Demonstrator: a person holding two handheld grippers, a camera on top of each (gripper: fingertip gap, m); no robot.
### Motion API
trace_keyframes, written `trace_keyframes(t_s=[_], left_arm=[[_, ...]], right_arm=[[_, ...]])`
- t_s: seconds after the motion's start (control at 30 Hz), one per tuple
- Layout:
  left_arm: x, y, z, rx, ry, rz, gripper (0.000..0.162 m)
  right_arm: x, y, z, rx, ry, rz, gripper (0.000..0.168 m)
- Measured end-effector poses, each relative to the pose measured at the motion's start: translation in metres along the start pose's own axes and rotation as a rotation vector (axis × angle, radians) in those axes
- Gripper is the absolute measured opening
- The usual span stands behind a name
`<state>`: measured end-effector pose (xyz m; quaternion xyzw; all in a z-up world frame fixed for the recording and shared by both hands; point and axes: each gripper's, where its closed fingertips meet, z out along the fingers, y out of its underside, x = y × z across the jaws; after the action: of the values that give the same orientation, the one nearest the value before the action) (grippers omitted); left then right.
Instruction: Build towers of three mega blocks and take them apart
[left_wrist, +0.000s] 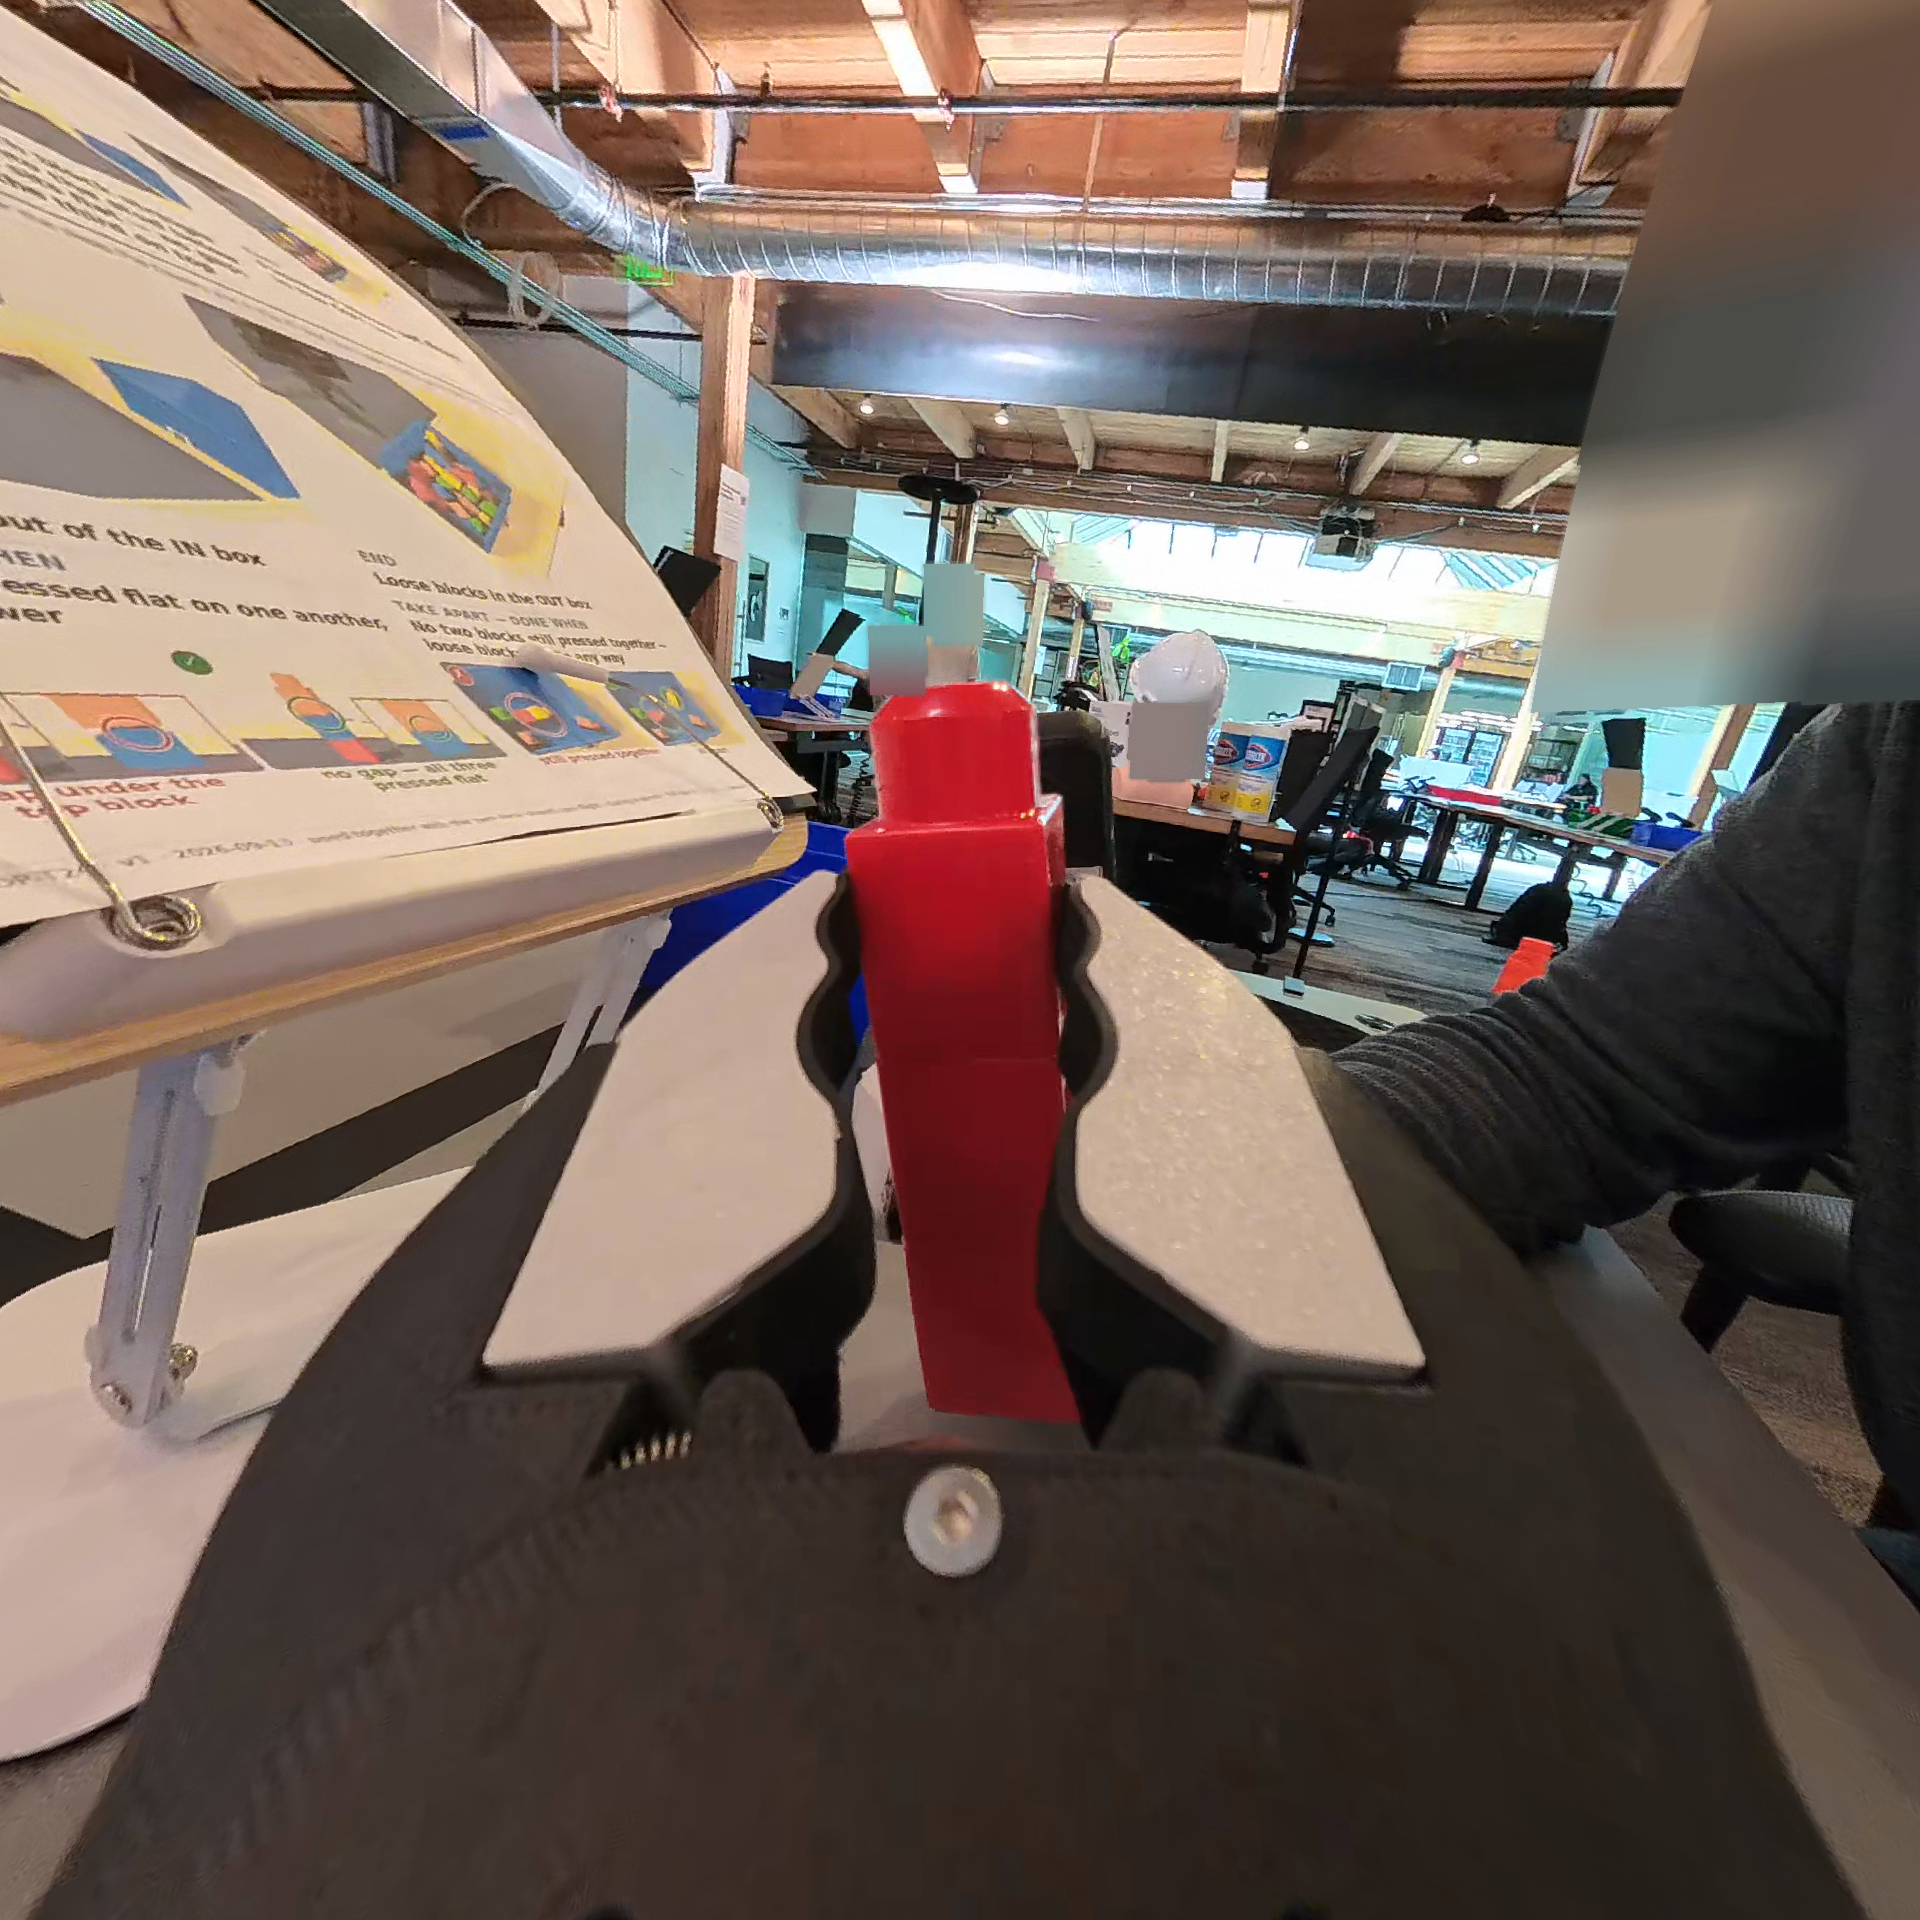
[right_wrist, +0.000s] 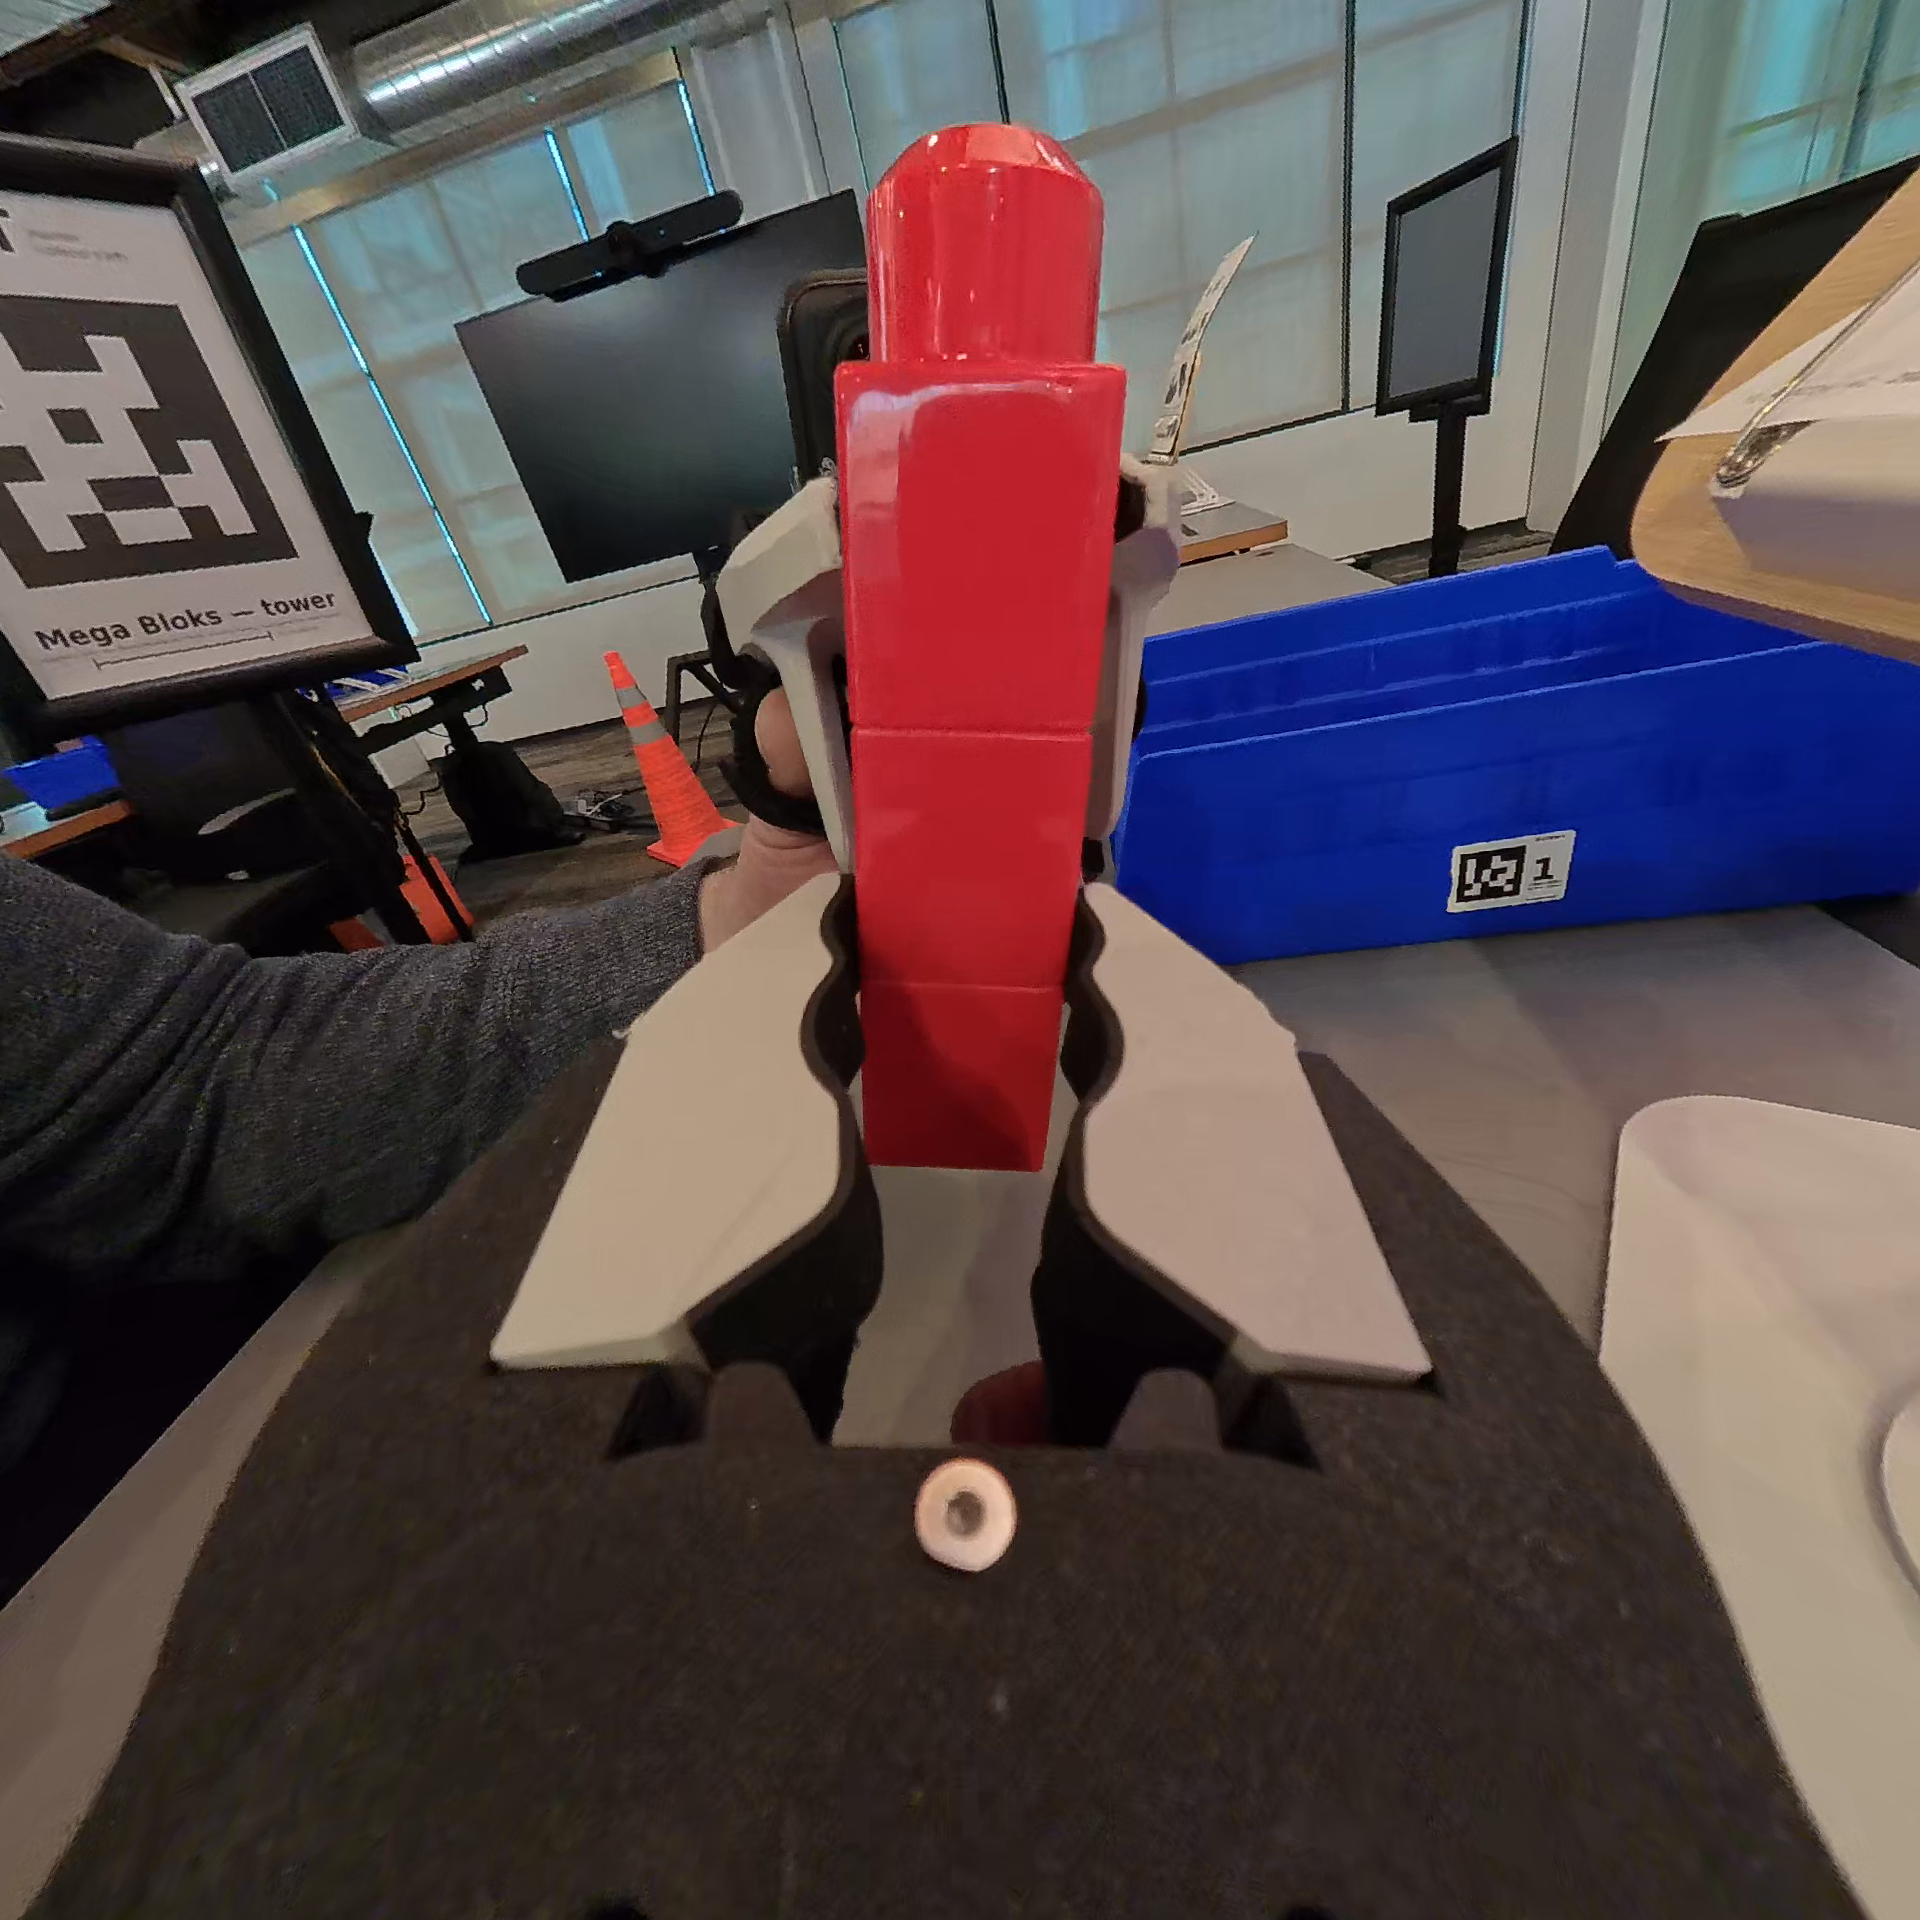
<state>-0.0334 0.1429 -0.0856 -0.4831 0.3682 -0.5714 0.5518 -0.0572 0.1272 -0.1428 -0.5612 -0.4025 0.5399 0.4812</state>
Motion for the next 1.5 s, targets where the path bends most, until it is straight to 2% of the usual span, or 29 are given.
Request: trace_keyframes(t_s=[0.33,0.4,0.5,0.63,0.7,0.83,0.9,1.07,1.2,1.27,1.4,1.5], left_arm=[[-0.001,-0.004,0.002,0.011,-0.026,-0.002,0.037],[0.000,-0.007,0.002,0.001,-0.038,0.006,0.053],[-0.002,-0.003,-0.002,-0.035,-0.045,-0.002,0.055],[-0.003,0.018,0.004,-0.099,-0.027,-0.046,0.050],[-0.001,0.027,0.008,-0.137,-0.008,-0.051,0.038],[0.000,0.028,0.008,-0.141,-0.006,-0.049,0.036],[0.000,0.030,0.009,-0.166,-0.015,-0.034,0.036],[-0.003,0.027,0.006,-0.175,-0.036,-0.035,0.036],[0.000,0.044,0.012,-0.272,-0.032,-0.031,0.036],[0.004,0.054,0.018,-0.322,-0.020,-0.027,0.036],[0.009,0.066,0.026,-0.368,-0.001,-0.042,0.036],[0.011,0.069,0.026,-0.381,0.011,-0.053,0.036]], right_arm=[[0.000,-0.004,-0.002,0.016,-0.008,-0.002,0.036],[0.002,-0.007,-0.005,0.026,-0.006,0.004,0.036],[0.007,-0.014,-0.011,0.066,0.001,0.029,0.036],[0.006,-0.013,-0.011,0.058,-0.001,0.018,0.036],[0.004,-0.013,-0.009,0.055,-0.006,0.018,0.036],[0.004,-0.012,-0.010,0.036,-0.020,0.015,0.036],[0.004,-0.010,-0.013,-0.011,-0.035,-0.008,0.041],[0.008,-0.037,-0.037,-0.007,-0.026,-0.084,0.048],[0.009,-0.064,-0.052,0.039,0.005,-0.099,0.052],[0.008,-0.065,-0.052,0.018,0.000,-0.086,0.055],[0.006,-0.049,-0.044,-0.081,-0.014,-0.061,0.037],[0.006,-0.046,-0.044,-0.103,-0.027,-0.058,0.036]])
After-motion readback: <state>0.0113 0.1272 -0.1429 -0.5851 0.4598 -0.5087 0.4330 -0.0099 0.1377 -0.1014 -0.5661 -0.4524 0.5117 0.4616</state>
